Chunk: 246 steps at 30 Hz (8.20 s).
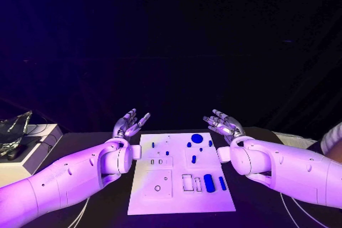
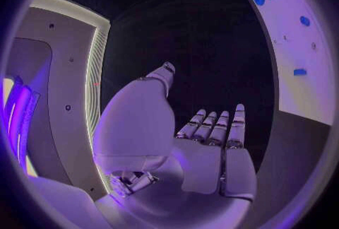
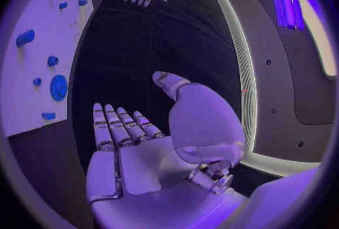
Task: Assemble the parts on the task board
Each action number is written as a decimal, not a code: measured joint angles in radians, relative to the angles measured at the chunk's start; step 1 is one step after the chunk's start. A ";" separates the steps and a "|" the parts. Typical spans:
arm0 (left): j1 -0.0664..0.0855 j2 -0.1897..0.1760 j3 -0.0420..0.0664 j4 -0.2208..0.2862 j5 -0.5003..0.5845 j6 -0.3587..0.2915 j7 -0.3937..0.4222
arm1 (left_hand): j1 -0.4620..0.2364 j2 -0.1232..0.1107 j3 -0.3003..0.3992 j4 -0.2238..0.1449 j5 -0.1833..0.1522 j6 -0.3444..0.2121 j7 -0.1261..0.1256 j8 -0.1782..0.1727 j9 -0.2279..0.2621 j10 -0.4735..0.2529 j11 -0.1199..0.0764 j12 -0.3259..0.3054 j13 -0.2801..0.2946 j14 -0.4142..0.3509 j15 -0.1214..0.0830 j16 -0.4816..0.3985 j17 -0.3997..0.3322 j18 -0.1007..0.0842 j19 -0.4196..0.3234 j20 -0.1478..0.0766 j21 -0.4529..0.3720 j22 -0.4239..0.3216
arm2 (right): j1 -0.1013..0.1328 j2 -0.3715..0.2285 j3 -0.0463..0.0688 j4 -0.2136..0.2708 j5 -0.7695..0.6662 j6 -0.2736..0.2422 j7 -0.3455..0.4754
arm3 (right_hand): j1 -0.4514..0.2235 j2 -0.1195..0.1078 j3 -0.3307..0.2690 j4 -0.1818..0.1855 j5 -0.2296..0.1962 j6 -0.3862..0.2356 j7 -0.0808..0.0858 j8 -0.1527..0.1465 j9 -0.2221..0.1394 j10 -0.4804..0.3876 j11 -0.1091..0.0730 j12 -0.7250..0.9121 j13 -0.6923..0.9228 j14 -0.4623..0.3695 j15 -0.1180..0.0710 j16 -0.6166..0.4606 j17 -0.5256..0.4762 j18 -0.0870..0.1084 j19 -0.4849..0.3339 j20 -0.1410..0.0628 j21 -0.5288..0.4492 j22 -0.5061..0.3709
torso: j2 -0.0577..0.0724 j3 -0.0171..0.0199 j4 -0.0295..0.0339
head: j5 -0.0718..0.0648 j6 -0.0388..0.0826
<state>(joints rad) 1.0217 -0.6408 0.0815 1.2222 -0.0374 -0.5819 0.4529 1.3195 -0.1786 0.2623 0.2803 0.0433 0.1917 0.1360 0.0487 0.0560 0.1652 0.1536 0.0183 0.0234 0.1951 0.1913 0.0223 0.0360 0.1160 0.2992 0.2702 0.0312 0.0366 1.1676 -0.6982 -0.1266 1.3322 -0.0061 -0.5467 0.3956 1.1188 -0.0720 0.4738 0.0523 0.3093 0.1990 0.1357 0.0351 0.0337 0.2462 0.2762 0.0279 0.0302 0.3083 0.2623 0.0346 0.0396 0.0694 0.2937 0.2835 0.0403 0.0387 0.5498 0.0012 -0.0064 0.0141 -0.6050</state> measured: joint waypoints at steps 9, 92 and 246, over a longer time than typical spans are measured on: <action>-0.006 0.030 0.016 -0.078 -0.034 0.117 -0.031 | 0.062 0.050 0.054 0.009 0.007 0.179 0.011 0.065 0.043 0.237 0.053 0.044 0.023 0.217 0.011 0.062 0.041 0.038 0.117 0.021 0.034 0.015 | 0.038 0.027 -0.036 -0.078 -0.020 0.174 -0.077 | 0.119 -0.017 0.020 -0.060 -0.070 0.159 0.011 0.047 0.029 0.205 -0.011 0.027 0.015 0.238 -0.020 0.055 0.033 0.031 0.158 0.005 0.042 0.018 | 0.000 0.0001 -0.0002 | 0.000 0.000; -0.006 -0.307 0.189 0.414 -0.192 0.313 -0.075 | 0.022 -0.019 0.254 -0.064 0.007 0.723 0.045 0.210 0.186 1.038 -0.044 0.060 0.069 0.971 -0.154 0.778 0.656 0.062 0.842 -0.143 0.631 0.316 | 0.173 0.111 -0.029 -0.133 -1.673 0.292 -0.542 | 0.171 -0.170 0.068 -0.029 -0.094 0.815 0.029 0.131 0.185 0.898 -0.179 0.035 0.059 1.156 -0.257 1.230 0.975 0.038 1.107 -0.174 1.198 1.044 | 0.226 -0.0254 0.0476 | -0.060 -0.007; -0.006 -0.310 0.202 0.400 -0.246 0.387 -0.084 | 0.022 -0.019 0.265 -0.075 0.007 0.712 0.048 0.198 0.193 1.030 -0.037 0.056 0.075 0.953 -0.150 0.803 0.670 0.062 0.821 -0.143 0.697 0.357 | 0.213 -0.037 0.005 -0.058 -1.285 0.125 -0.604 | 0.241 -0.158 -0.185 0.090 -0.106 0.683 0.036 0.119 0.280 1.222 -0.202 1.467 1.278 1.158 -0.266 1.506 1.269 -0.016 1.171 -0.188 1.385 1.269 | 0.264 -0.0413 0.0474 | -0.046 0.019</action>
<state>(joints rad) 1.0157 -0.9511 0.2838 1.6225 -0.2838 -0.1947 0.3690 1.3418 -0.1977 0.5274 0.2053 0.0502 0.9039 0.1843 0.2469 0.2486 1.1955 0.1163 0.0741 0.0988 1.1484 0.0413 0.8254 0.7064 0.1778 1.1202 0.1268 0.7284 0.3937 1.3802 -0.7356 -0.1218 1.2744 -1.2913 -0.4221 -0.2083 1.3598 -0.2297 0.2888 0.1427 0.2034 0.8820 0.1716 0.1545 0.3139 1.4684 0.0739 1.4953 1.3081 1.4663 -0.0036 1.5408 1.3084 0.0531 1.4650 0.0959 1.4253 1.3082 0.8139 -0.0402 0.0409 -0.0320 -0.5862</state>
